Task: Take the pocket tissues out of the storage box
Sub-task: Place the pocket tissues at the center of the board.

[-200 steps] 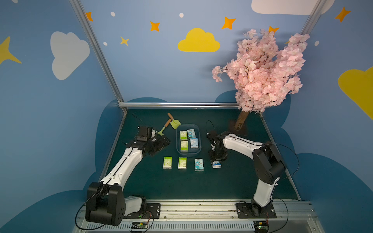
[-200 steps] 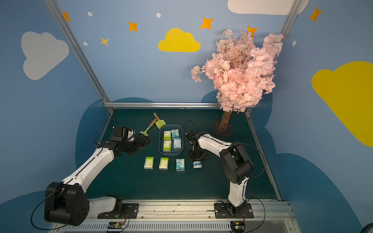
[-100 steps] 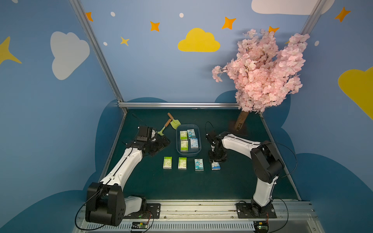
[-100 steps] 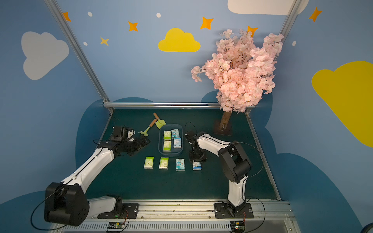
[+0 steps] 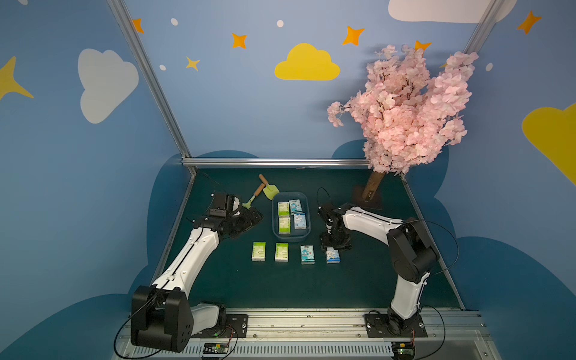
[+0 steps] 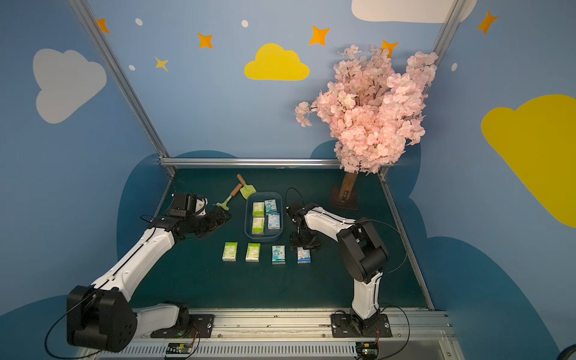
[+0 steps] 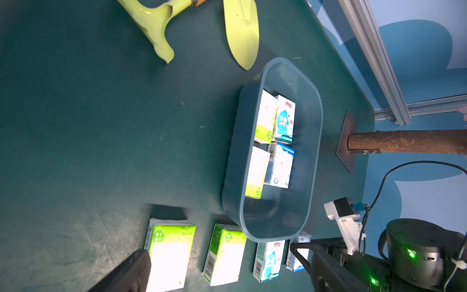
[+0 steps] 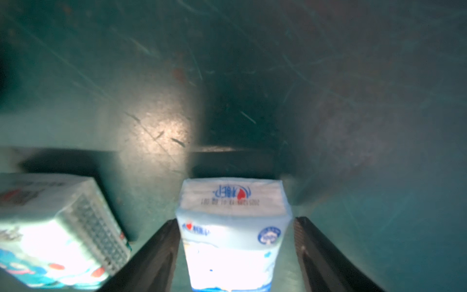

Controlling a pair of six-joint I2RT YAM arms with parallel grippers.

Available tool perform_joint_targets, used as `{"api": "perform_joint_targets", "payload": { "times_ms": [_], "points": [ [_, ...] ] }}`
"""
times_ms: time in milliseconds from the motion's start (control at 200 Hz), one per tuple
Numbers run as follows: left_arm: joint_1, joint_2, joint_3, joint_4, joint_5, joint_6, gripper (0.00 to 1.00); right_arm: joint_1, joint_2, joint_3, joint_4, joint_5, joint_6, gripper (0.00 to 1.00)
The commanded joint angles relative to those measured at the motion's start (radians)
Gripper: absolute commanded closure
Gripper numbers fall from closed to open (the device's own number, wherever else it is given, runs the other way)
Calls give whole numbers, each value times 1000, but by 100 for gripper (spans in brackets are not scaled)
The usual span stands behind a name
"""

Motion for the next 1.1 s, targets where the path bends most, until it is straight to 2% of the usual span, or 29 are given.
{"api": "perform_joint_targets", "payload": {
  "times_ms": [0, 250, 496, 746, 981, 1096],
  "points": [
    [-9, -12, 30, -20, -2, 30, 0, 3, -70, 40, -50, 50, -15, 19],
    [-70, 10, 80, -49, -36, 65, 0, -4, -181, 85, -87, 154, -55, 11],
    [-202, 65, 188, -135, -238, 105, 0, -22, -296, 140, -103, 293, -101, 2],
    [-325, 165, 278, -177, -347, 117, 0, -57, -390, 148, -76, 345, -149, 2],
    [-387, 299, 363, -197, -327, 140, 0, -76, -615, -13, 167, 303, -228, 2],
    [-407, 363, 416, -216, -334, 146, 1, -88, -761, -169, 378, 277, -288, 2]
  ]
}}
